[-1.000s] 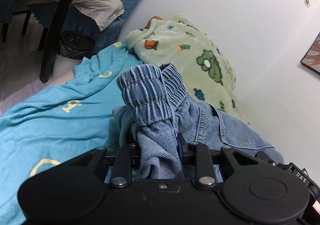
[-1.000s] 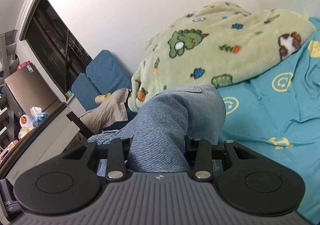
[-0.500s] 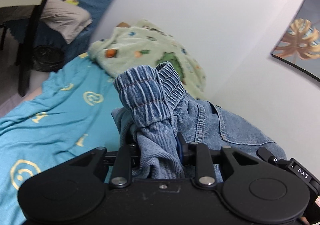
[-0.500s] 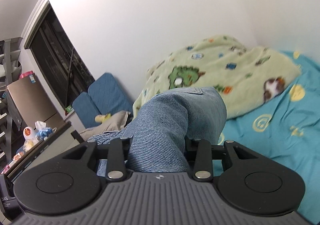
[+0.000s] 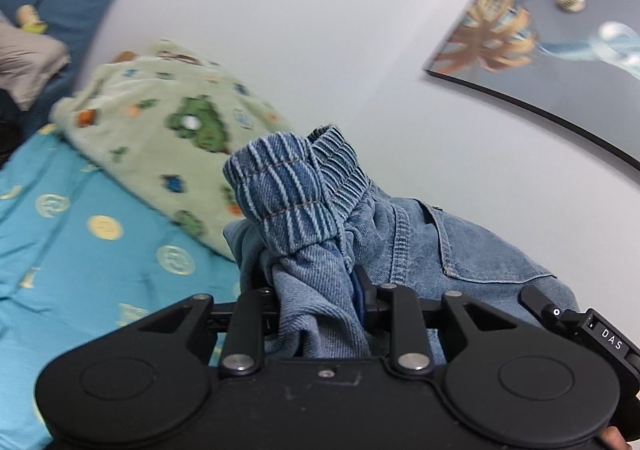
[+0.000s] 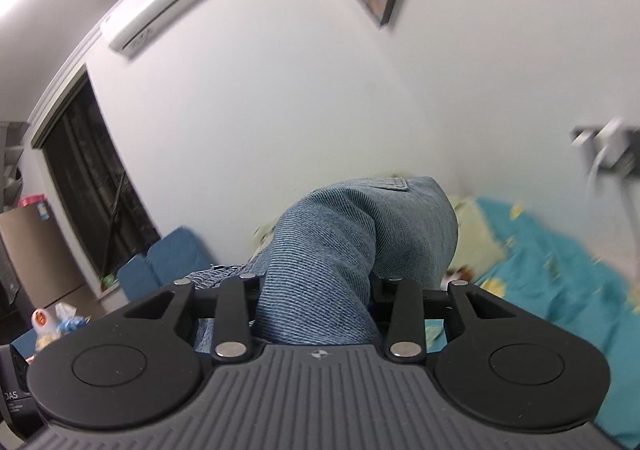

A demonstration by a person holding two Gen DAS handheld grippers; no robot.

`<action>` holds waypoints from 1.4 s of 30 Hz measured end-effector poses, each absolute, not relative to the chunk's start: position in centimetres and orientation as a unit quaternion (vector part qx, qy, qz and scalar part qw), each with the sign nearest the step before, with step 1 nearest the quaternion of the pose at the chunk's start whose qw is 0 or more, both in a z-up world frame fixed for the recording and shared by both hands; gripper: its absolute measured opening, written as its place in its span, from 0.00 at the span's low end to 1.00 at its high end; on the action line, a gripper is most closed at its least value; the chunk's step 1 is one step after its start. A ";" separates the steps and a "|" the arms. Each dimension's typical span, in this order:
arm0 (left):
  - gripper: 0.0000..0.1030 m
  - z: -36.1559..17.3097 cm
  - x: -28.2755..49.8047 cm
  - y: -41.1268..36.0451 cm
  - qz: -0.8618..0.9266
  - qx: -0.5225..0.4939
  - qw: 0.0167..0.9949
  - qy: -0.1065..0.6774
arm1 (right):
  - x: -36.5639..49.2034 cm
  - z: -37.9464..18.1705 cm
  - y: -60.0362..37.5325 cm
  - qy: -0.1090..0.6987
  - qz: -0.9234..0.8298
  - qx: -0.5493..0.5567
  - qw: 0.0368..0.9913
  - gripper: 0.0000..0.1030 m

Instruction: Fold clothes

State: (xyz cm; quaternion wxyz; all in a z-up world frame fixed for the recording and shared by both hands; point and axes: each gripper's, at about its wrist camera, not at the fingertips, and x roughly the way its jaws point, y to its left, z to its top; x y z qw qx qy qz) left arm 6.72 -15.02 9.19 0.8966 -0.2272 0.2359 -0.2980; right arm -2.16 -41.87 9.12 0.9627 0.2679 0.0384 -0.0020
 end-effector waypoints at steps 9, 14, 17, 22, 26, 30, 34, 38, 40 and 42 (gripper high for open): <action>0.23 8.4 5.4 -26.9 -0.394 -0.176 0.870 0.239 | -8.7 8.4 -49.2 0.000 -0.089 0.248 0.965 0.38; 0.23 5.2 5.8 -32.8 -0.436 -0.138 0.851 0.258 | -11.6 5.0 -52.6 -0.013 -0.150 0.244 0.958 0.38; 0.23 2.8 6.2 -36.0 -0.456 -0.112 0.841 0.268 | -12.7 2.4 -54.2 -0.014 -0.184 0.247 0.951 0.38; 0.23 -1.8 7.6 -40.1 -0.486 -0.085 0.822 0.285 | -13.9 -2.5 -56.3 -0.013 -0.232 0.257 0.938 0.38; 0.23 -5.3 8.1 -42.5 -0.512 -0.037 0.816 0.268 | -14.3 -6.9 -57.0 -0.001 -0.263 0.266 0.928 0.38; 0.23 -8.7 8.9 -44.1 -0.531 -0.021 0.802 0.273 | -14.3 -10.8 -57.1 0.022 -0.276 0.261 0.925 0.38; 0.23 -11.8 9.2 -45.3 -0.544 -0.008 0.793 0.275 | -14.2 -13.9 -57.6 0.052 -0.295 0.280 0.912 0.38; 0.23 -13.3 8.3 -45.5 -0.559 0.012 0.788 0.256 | -14.3 -16.7 -57.5 0.070 -0.314 0.300 0.898 0.38; 0.23 -13.5 8.3 -45.5 -0.563 0.009 0.786 0.255 | -14.6 -17.8 -57.3 0.074 -0.319 0.301 0.896 0.38; 0.23 -13.9 8.6 -45.5 -0.563 0.004 0.784 0.261 | -14.7 -18.1 -57.1 0.077 -0.320 0.298 0.896 0.38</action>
